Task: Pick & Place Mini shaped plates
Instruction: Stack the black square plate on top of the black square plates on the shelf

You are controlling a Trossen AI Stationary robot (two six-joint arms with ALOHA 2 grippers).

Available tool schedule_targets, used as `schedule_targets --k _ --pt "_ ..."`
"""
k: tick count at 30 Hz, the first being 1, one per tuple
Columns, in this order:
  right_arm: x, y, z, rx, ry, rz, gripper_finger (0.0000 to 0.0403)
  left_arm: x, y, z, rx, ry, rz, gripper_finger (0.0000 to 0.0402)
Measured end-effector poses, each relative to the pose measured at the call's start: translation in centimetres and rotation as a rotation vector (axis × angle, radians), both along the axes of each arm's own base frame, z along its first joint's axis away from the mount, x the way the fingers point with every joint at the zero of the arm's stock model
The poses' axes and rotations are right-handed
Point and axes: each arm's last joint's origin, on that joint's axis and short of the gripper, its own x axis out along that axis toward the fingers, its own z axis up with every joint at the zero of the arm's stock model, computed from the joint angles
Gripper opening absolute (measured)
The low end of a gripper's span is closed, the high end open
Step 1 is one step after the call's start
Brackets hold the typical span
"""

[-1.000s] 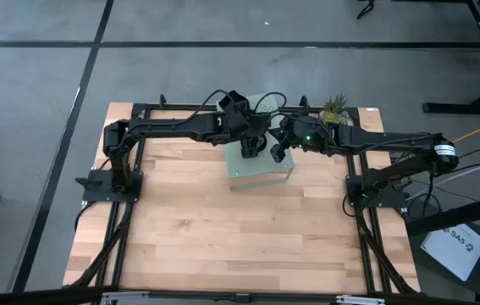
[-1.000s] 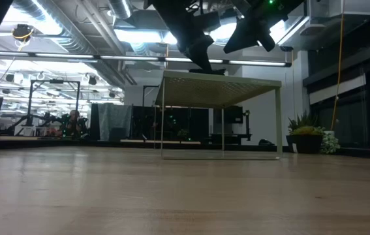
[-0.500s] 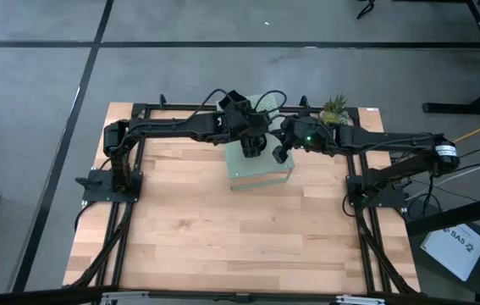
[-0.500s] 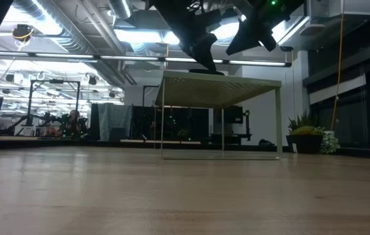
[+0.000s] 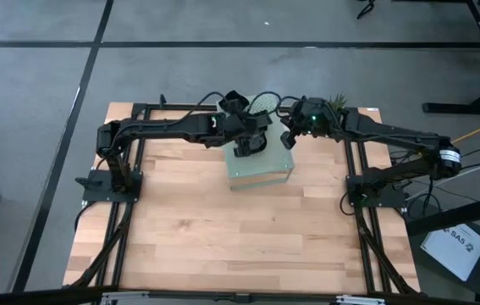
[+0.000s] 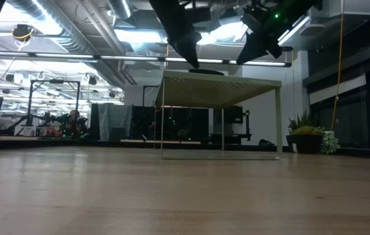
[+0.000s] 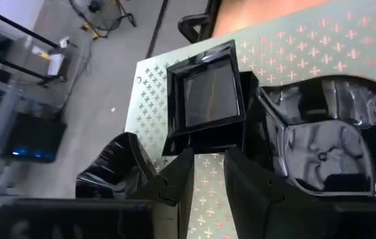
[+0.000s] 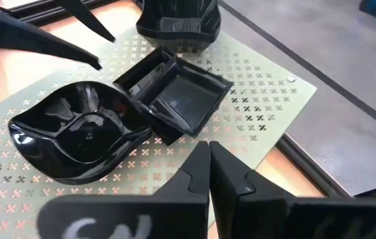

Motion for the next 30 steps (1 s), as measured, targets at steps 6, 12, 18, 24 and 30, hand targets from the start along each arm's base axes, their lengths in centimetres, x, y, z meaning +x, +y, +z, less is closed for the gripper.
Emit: schedule_targets --k 6,12,18,24,30 --pt "-0.5 -1.2 0.0 0.002 0.012 0.053 0.0001 -0.6 1.3 -0.4 -0.099 0.007 0.0 0.0074" --pt "-1.0 -2.3 -1.6 0.048 0.0 0.1 0.0001 -0.7 2.6 -0.3 -0.119 -0.013 0.004 0.0074" --pt "-0.8 -2.5 -3.1 0.083 -0.071 0.118 0.0001 -0.7 2.7 -0.3 -0.155 -0.014 -0.041 0.0071" --pt "-0.7 -2.9 -2.5 0.036 -0.116 0.104 0.0003 -0.8 2.9 -0.3 -0.116 -0.007 -0.004 0.0058" --pt "-0.3 -3.7 -3.2 0.03 -0.094 0.046 0.0004 -0.9 3.8 -0.2 -0.122 -0.038 0.032 0.0045"
